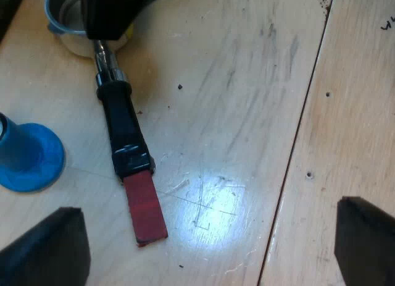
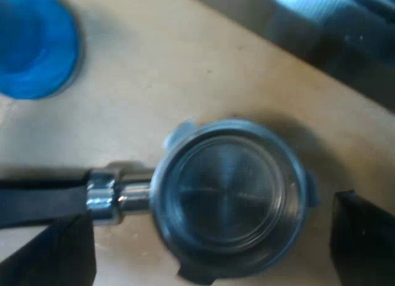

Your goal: Put the handle in the coffee machine

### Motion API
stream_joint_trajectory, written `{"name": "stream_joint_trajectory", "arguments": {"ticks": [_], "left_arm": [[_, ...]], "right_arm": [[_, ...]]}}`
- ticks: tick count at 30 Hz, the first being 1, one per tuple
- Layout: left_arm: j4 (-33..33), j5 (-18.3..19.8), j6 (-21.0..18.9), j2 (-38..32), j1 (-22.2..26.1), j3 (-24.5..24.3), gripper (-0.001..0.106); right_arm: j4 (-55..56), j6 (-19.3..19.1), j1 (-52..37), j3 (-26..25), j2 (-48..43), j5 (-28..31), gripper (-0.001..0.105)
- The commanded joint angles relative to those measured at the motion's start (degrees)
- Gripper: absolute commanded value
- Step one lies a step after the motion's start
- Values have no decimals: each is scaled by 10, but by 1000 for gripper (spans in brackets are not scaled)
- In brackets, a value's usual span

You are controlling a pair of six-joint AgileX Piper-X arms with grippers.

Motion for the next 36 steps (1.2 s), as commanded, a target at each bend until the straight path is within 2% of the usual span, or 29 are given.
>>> {"name": "stream_joint_trajectory", "arguments": {"ticks": [1,6,24,26,28,29,31,32,33,36], "left_arm": [[-3,3,-8,-3,-4,-3,82],[-3,3,-8,-3,-4,-3,82],[-3,4,-8,-3,-4,-3,82],[-3,4,-8,-3,-4,-3,82],[-3,4,-8,-3,-4,-3,82],[-3,4,-8,-3,-4,-3,82],[-3,4,-8,-3,-4,-3,82],[-3,4,-8,-3,-4,-3,82],[-3,4,-8,-3,-4,-3,82],[-3,4,-8,-3,-4,-3,82]], "right_arm": [[-8,-8,-14,-4,9,-21,78],[-22,-11,-22,-4,18,-45,78],[-29,-9,-22,-4,58,-66,76],[-29,-9,-22,-4,58,-72,67],[-29,-7,-22,-4,58,-72,46],[-29,-7,-22,-4,58,-72,42],[-29,5,-22,-4,58,-72,12],[-29,12,-22,-4,58,-72,4],[-29,33,-22,-4,58,-72,0],[-23,54,-22,-4,57,-72,0]]}}
